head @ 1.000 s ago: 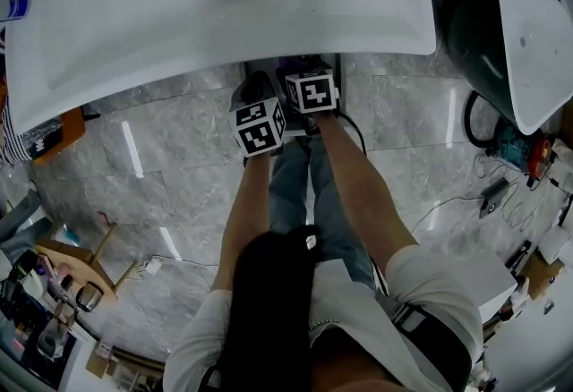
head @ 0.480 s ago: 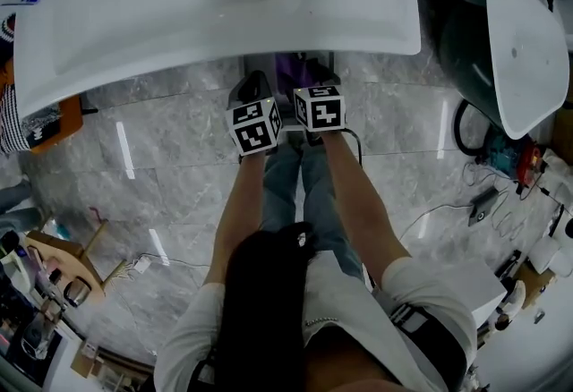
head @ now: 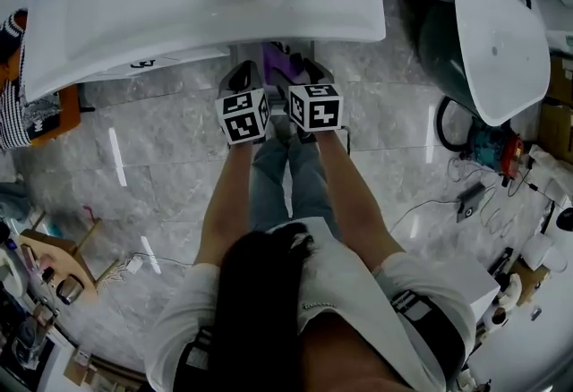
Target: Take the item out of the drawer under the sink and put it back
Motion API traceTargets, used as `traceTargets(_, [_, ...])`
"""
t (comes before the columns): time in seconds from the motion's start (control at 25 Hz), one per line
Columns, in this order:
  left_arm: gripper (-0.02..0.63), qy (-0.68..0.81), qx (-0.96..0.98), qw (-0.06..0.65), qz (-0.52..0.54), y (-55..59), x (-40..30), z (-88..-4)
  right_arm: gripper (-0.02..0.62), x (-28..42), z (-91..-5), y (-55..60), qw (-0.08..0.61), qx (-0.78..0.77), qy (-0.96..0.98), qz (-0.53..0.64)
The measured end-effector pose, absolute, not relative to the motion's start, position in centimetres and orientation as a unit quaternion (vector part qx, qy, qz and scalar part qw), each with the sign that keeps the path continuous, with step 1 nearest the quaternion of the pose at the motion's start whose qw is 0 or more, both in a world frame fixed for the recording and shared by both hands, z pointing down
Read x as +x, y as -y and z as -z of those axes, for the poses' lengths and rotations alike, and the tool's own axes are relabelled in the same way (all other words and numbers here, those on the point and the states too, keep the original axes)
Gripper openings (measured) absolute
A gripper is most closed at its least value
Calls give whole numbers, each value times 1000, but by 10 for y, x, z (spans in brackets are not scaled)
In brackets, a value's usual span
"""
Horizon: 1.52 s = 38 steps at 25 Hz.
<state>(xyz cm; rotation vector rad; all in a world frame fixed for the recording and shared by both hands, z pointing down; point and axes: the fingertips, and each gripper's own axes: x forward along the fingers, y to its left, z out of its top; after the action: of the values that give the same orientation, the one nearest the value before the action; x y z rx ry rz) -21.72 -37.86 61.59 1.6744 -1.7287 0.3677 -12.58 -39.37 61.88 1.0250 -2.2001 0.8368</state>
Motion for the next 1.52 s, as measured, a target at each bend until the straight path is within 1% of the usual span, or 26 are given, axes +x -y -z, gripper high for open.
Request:
traceTargets(0.2, [3, 661, 663, 327, -126, 374, -211, -574, 331, -127, -568, 387, 231, 396, 833, -311])
traceTargets(0.4, [3, 653, 691, 289, -110, 377, -198, -528, 324, -134, -523, 393, 215, 376, 855, -284])
traceTargets(0.52, [3, 657, 693, 280, -97, 374, -198, -504, 275, -136, -498, 394, 215, 374, 865, -257])
traceTargets(0.68, [3, 669, 692, 261, -69, 374, -204, -468, 179, -135, -463, 395, 193, 379, 875, -229])
traceTargets(0.96, [3, 678, 701, 220, -32, 365, -192, -415, 74, -118, -422, 386, 163, 410, 878, -186])
traceTargets(1.0, [3, 675, 705, 216, -32, 364, -187, -411, 51, -115, -417, 384, 160, 414, 878, -179])
traceTargets(1.08, [3, 671, 711, 208, -35, 360, -179, -406, 29, -112, -406, 380, 148, 416, 882, -166])
traceTargets(1.28, [3, 669, 717, 194, -29, 357, -168, -394, 15, -108, -382, 375, 126, 423, 888, -132])
traceTargets(1.52, [3, 670, 719, 185, -19, 356, -173, -387, 15, -109, -380, 373, 128, 424, 887, -132])
